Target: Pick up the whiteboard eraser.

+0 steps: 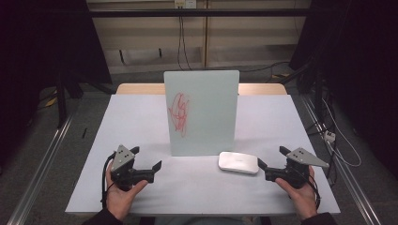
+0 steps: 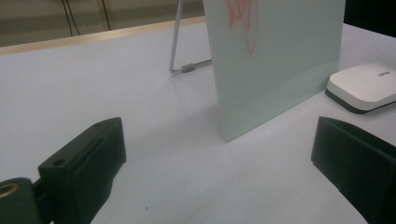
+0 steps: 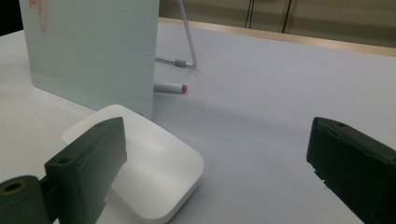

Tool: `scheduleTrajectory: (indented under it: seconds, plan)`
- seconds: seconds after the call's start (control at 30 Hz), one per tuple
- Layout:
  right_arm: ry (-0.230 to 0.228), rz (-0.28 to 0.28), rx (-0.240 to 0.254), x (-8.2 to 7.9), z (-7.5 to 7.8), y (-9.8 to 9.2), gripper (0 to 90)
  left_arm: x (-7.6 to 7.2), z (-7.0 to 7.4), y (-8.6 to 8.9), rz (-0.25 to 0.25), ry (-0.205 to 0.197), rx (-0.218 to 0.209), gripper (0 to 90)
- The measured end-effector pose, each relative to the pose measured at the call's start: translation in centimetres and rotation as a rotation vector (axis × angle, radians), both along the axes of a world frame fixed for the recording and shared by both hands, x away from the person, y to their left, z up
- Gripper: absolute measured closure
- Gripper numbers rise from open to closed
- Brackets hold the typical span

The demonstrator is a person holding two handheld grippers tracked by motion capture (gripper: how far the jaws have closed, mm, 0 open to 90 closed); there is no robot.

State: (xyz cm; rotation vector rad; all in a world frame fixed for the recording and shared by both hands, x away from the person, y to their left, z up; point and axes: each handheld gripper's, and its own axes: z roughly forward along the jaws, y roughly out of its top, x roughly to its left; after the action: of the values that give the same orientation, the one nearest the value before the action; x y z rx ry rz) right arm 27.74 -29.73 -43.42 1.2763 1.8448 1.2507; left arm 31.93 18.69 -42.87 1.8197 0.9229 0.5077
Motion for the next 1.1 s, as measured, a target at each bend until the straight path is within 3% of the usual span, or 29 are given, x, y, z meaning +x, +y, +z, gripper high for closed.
scheduleTrajectory:
  seconds: [0.2, 0.27, 0.57, 0.7, 0.9, 0.97, 1.1]
  plan:
    - [0.023, 0.007, 0.012, 0.1, 0.0, -0.3, 6.8, 0.4, -0.1, 0.2, -0.011, 0.023, -0.018, 3.1]
    - [0.038, 0.034, 0.019, 0.1, -0.1, -0.3, 12.7, 0.5, -0.2, 0.2, -0.008, 0.034, -0.016, 3.3]
    - [0.080, 0.101, 0.011, 0.3, 0.0, 0.1, 7.7, 0.6, -0.1, 0.5, -0.001, 0.056, -0.035, 4.1]
    - [0.134, 0.167, 0.012, 0.6, 0.0, 0.6, 7.0, 0.2, 0.1, 0.4, -0.019, 0.046, -0.045, 4.2]
    - [0.143, 0.208, -0.042, 0.8, 0.3, 1.4, 7.3, 0.2, 0.0, 0.4, -0.017, 0.059, -0.039, 4.3]
    - [0.151, 0.250, -0.077, 1.2, 0.5, 2.0, 10.6, 0.0, -0.1, 0.2, -0.036, 0.088, -0.051, 4.4]
    - [0.183, 0.297, -0.100, 1.7, 0.7, 2.4, 10.4, -0.1, 0.0, -0.1, -0.048, 0.074, -0.029, 4.7]
